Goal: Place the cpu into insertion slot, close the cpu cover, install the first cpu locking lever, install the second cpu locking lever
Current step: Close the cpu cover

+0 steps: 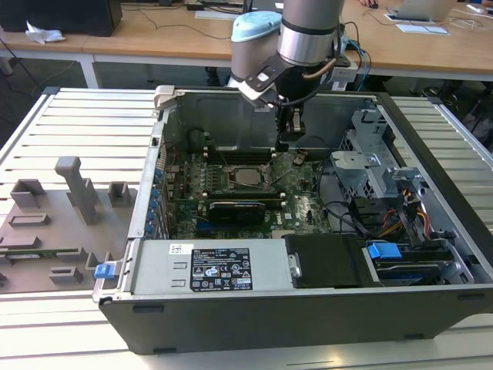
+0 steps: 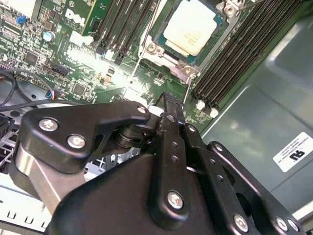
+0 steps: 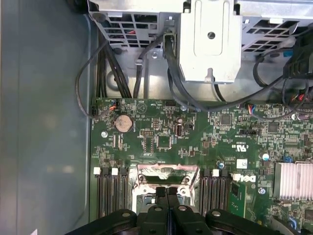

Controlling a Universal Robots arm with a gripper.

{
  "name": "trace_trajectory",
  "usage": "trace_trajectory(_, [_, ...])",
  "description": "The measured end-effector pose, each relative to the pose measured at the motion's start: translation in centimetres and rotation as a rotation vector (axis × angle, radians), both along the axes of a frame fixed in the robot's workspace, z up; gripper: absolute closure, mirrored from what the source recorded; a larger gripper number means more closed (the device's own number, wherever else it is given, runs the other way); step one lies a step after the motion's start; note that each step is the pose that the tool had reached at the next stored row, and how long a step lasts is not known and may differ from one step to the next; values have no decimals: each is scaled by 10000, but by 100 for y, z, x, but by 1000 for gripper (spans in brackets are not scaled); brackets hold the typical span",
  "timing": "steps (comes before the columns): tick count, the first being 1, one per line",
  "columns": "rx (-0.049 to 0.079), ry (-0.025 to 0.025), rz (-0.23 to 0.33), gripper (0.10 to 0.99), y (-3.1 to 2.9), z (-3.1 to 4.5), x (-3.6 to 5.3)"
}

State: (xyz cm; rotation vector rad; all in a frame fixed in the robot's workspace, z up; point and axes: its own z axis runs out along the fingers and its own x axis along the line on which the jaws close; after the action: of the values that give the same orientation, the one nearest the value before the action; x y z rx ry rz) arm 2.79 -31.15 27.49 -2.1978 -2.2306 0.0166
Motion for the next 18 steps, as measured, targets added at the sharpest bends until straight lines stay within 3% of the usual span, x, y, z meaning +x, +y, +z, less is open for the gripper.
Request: trace_trajectory(18, [0, -1, 0, 980, 0, -1, 185])
